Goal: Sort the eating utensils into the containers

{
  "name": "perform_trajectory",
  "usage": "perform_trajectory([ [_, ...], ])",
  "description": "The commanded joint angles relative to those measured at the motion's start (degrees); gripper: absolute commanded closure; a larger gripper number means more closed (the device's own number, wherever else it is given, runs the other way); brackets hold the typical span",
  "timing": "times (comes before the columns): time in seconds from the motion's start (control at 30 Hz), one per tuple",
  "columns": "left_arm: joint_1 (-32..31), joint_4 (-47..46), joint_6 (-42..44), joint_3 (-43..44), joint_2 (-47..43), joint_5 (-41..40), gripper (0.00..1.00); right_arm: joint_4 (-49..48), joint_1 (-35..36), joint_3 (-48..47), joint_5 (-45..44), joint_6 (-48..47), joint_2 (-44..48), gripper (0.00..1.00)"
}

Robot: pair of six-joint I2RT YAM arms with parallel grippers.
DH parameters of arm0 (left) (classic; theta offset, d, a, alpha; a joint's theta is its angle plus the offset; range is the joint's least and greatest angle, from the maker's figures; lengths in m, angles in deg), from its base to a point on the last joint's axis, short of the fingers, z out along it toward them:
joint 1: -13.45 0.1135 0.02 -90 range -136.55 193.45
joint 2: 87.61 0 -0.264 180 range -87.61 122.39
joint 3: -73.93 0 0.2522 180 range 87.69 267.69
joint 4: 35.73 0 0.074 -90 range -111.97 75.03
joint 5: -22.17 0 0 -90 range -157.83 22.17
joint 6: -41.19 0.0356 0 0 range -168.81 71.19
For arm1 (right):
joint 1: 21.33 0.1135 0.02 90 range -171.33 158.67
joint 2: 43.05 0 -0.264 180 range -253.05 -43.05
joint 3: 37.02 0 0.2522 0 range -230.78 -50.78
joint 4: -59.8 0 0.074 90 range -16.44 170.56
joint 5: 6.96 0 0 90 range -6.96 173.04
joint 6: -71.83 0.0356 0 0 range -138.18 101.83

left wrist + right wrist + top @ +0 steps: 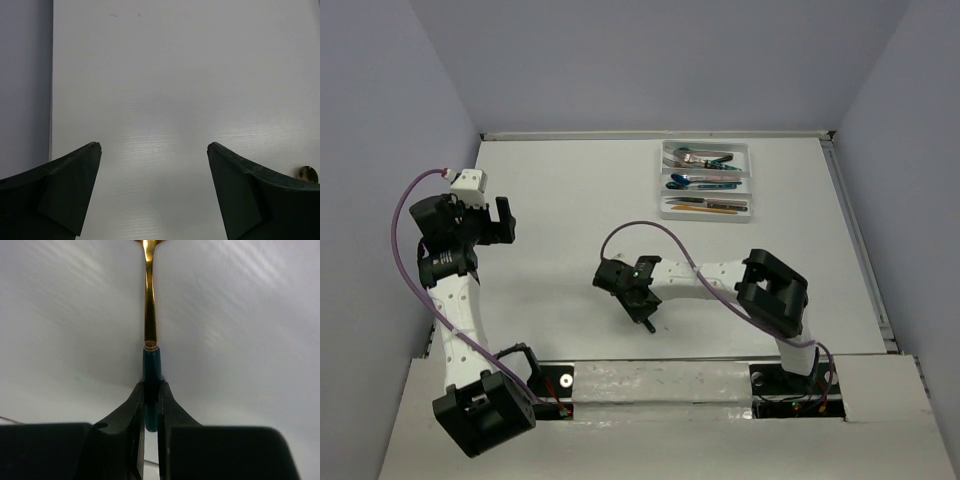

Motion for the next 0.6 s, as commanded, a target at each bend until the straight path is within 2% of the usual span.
perform_trajectory([
  [0.0,0.49,-0.64,0.28,-0.31,-0.95,1.46,0.01,4.06,1.64,9.09,1.85,2.45,1.21,0.9],
  [0.1,0.49,-0.47,0.36,-0.22,-1.04,1.46,0.01,3.88,1.64,7.43,-0.51,2.1,-0.27,0.84],
  [0.17,0.49,-0.38,0.36,-0.31,-1.04,1.46,0.01,3.88,1.64,6.2,-1.66,1.31,-2.73,0.72],
  [0.3,0.49,-0.29,0.45,-0.22,-1.12,1.38,0.01,3.61,0.5,4.7,-1.49,0.25,-5.81,0.71],
  [0.43,0.58,-0.47,0.36,-0.31,-1.04,1.46,0.01,2.82,-0.73,5.14,-1.05,-0.98,-5.55,0.63],
  [0.53,0.67,-0.64,0.45,-0.49,-1.04,1.46,0.01,-0.6,-1.26,4.97,1.66,-3.08,-5.02,0.62],
  [0.57,0.67,-0.64,0.37,-0.49,-1.04,1.55,0.01,-1.65,-1.26,4.27,2.11,-3.53,-5.29,0.65],
])
